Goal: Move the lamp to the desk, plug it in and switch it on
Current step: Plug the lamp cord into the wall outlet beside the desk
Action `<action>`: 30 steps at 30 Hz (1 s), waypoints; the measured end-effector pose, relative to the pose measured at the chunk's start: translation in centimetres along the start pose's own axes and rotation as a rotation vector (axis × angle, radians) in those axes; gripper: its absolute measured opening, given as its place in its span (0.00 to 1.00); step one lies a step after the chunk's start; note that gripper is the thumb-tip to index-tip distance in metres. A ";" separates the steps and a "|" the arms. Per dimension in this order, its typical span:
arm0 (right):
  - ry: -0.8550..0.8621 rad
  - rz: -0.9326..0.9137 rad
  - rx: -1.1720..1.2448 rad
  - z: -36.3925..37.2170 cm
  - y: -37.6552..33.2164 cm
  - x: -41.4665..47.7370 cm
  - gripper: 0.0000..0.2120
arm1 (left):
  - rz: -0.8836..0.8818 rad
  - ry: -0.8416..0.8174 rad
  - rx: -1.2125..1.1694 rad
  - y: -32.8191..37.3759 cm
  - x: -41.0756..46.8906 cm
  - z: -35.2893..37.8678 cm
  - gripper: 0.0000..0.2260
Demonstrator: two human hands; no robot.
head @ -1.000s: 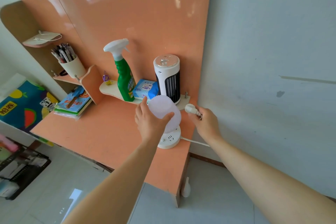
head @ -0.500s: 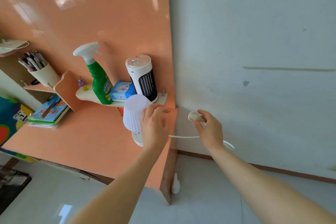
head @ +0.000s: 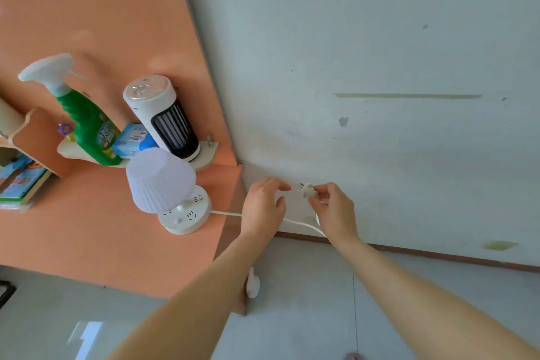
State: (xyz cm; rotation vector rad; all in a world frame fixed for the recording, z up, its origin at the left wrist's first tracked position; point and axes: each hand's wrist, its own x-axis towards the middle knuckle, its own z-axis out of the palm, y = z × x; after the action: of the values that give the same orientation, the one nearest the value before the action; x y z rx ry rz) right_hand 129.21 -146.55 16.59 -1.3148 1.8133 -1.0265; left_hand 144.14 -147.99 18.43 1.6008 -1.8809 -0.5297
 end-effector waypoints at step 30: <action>-0.153 0.577 0.494 11.0 33.3 7.8 0.13 | -0.105 -0.113 -0.025 -15.5 -3.7 34.9 0.17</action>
State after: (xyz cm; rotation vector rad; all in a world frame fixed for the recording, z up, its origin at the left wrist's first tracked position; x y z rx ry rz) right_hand 121.96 -150.24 -18.38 -0.5119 1.5467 -0.9306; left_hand 132.40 -150.15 -18.05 1.6917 -1.8705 -0.6996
